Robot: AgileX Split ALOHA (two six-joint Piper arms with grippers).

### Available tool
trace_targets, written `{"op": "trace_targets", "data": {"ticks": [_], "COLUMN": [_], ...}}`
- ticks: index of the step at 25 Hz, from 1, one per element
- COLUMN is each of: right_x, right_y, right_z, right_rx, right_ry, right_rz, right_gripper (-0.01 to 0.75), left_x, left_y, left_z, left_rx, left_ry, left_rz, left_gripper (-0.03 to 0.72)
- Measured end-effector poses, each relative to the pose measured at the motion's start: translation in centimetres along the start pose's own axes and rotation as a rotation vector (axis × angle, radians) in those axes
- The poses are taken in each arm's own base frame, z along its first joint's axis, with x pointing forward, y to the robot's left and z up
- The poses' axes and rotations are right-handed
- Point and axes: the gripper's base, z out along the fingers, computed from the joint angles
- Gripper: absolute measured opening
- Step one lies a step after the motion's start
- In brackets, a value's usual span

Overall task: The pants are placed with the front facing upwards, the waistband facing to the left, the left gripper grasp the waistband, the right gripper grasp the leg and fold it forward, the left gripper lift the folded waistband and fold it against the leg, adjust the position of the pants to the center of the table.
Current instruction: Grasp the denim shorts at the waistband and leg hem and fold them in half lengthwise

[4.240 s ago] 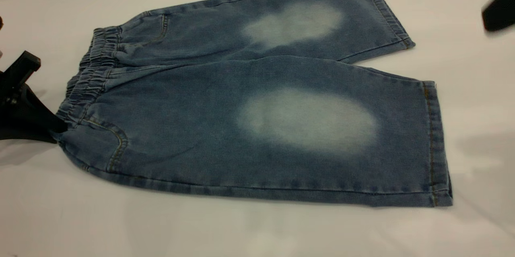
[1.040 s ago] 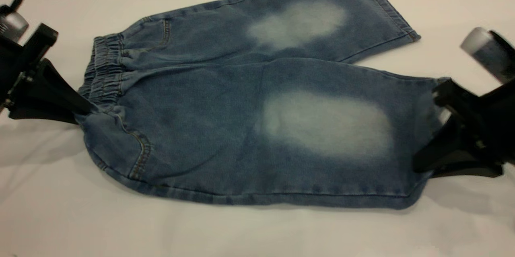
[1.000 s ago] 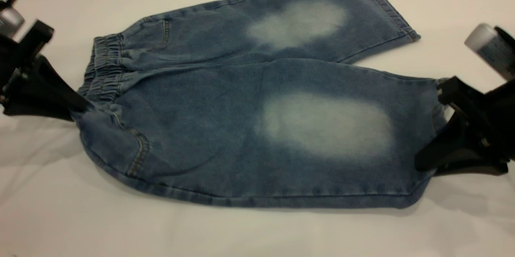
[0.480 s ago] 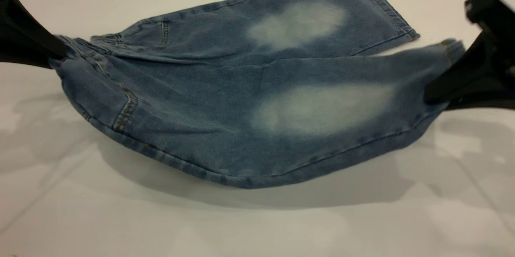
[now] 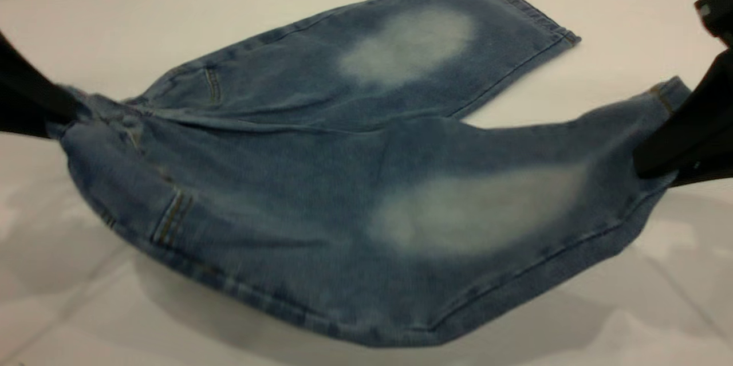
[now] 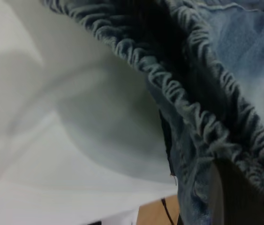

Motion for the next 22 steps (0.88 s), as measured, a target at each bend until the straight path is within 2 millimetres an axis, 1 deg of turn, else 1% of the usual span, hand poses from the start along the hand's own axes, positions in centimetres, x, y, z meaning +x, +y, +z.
{"op": "trace_targets", "data": {"ticks": [4, 7, 10, 13, 16, 19, 22], "right_x": [0.2, -0.6, -2.1, -3.5, -5.2, -6.9, -8.9], "right_y": [0.8, 1.8, 2.9, 3.9, 4.4, 4.3, 4.1], "right_z": [-1.2, -2.2, -3.0, -3.8, -4.1, -3.7, -2.7], "right_rx": [0.012, 0.001, -0.013, -0.016, -0.006, 0.013, 0.012], "right_ry": [-0.030, -0.080, -0.126, -0.165, -0.207, -0.232, -0.234], "right_rz": [-0.019, -0.022, -0.044, -0.069, -0.071, -0.065, -0.034], "right_gripper": [0.018, 0.018, 0.018, 0.018, 0.018, 0.018, 0.018], "left_x": [1.7, 2.1, 2.0, 1.3, 0.8, 0.6, 0.1], "left_y": [-0.1, -0.5, -0.9, -1.1, -1.3, -1.4, -1.3], "left_z": [-0.7, -1.3, -1.5, -1.6, -1.6, -1.7, -1.8], "left_rx": [-0.032, -0.043, -0.013, 0.013, 0.042, 0.059, 0.057], "left_ry": [-0.002, -0.025, -0.053, -0.124, -0.175, -0.204, -0.250], "left_rz": [-0.004, -0.005, -0.037, -0.081, -0.103, -0.129, -0.154], "left_gripper": [0.119, 0.119, 0.119, 0.119, 0.119, 0.119, 0.119]}}
